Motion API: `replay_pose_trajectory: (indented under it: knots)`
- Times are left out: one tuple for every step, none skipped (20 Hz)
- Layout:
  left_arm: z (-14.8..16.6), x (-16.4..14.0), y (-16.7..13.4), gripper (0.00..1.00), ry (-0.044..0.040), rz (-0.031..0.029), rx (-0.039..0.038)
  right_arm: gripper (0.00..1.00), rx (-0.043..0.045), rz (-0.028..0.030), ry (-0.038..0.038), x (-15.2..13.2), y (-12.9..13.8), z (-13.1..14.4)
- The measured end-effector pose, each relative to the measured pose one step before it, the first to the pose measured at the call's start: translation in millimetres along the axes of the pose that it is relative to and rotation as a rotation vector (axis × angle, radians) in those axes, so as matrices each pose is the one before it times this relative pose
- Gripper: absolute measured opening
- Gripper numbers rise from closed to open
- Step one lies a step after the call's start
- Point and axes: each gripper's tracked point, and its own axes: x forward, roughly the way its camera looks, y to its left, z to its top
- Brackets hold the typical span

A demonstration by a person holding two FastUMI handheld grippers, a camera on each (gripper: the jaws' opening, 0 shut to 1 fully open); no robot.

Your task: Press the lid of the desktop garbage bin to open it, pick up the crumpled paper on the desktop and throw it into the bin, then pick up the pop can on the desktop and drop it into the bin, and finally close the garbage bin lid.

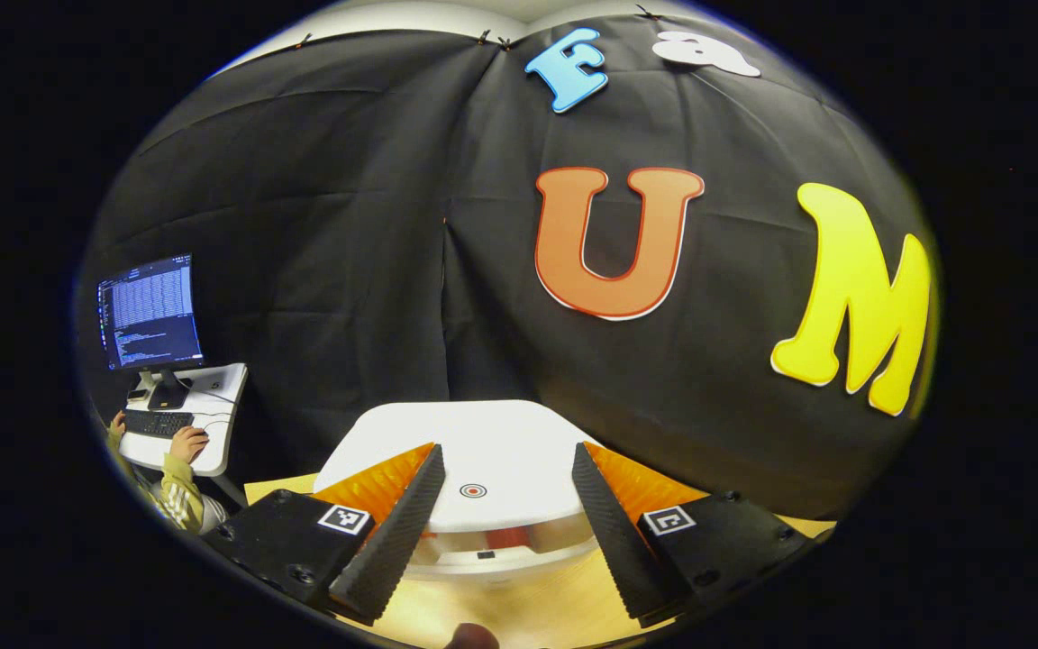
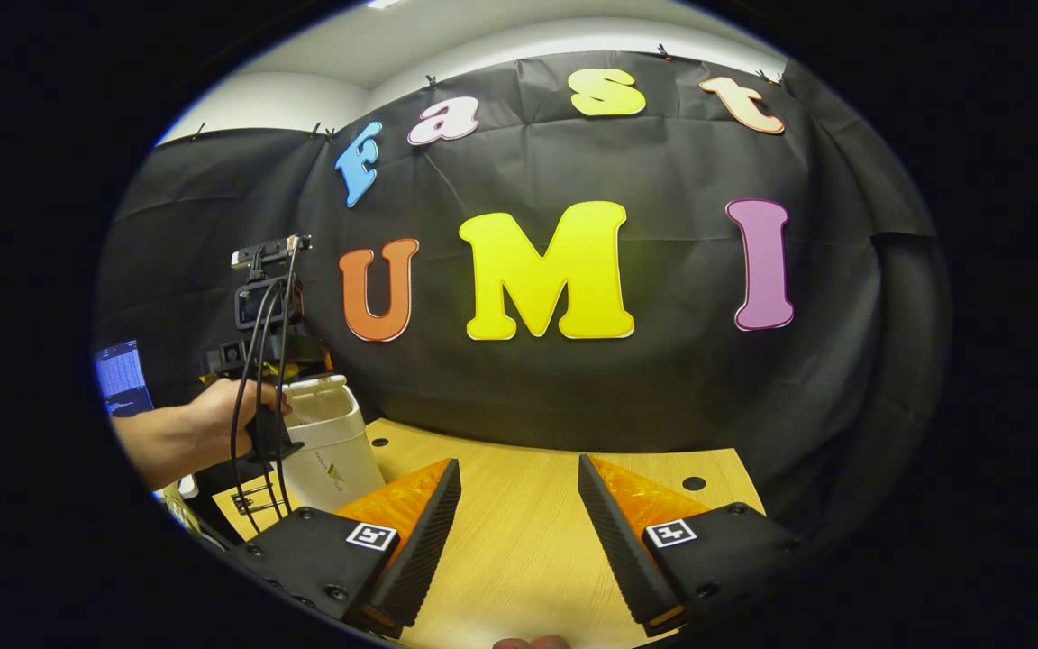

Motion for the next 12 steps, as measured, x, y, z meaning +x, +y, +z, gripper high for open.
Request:
replay_pose_trajectory:
  knots:
    - [-8.05, -0.92, 1.37, 0.94, 0.00457, -0.00262, 0.00440, 0.84, -0.00098, 0.00200, 0.00394, 0.50, 0.82, -2.13]
    - [-8.06, 0.12, -0.93, 0.94, 0.00626, -0.00181, 0.00534, 0.84, 0.00008, 0.00322, 0.00340, 0.03, 0.66, -0.87]
    - [-9.24, 1.46, 1.48, 0.94, 0.01435, 0.00075, 0.00564, 0.84, -0.00257, 0.00269, 0.00373, 0.23, 1.12, -1.67]
    - [-9.01, 0.94, 1.44, 0.94, 0.01468, 0.00129, 0.00651, 0.84, -0.00327, 0.00363, 0.00404, 0.32, 1.56, -0.66]
    - [-6.12, 1.38, -0.06, 0.94, 0.01420, 0.00198, 0.00498, 0.84, -0.00382, 0.00373, 0.00409, -0.07, 1.39, -1.50]
    - [-0.08, -1.72, 0.05, 0.94, -0.02401, -0.00231, 0.02011, 0.84, -0.00480, 0.00237, 0.00189, 1.03, 0.06, -0.30]
    - [2.16, 1.69, -2.10, 0.94, -0.00720, -0.00395, 0.01611, 0.84, -0.00434, -0.00025, 0.00050, -0.21, -1.17, -0.06]
    - [-5.51, 0.67, 1.27, 0.93, 0.01559, -0.00569, -0.00013, 0.84, 0.00114, -0.00196, -0.00051, 0.69, -0.50, 0.67]
    - [0.77, -0.53, -0.54, 0.93, -0.02180, -0.01403, -0.01035, 0.84, 0.00572, -0.00204, 0.00020, 1.35, -0.34, -0.48]
    - [-2.37, -0.38, -1.52, 0.94, -0.00151, -0.01074, -0.02426, 0.84, 0.00783, -0.00113, -0.00032, 1.90, -0.02, 0.22]
    - [-0.16, -1.08, -1.85, 0.94, -0.00243, -0.00542, 0.01284, 0.84, 0.00724, -0.00016, -0.00028, 1.33, 1.15, -0.32]
    - [-0.88, -1.04, -1.02, 0.95, -0.00772, -0.00045, 0.03638, 0.84, 0.00461, 0.00163, 0.00186, -0.14, 0.82, -0.94]
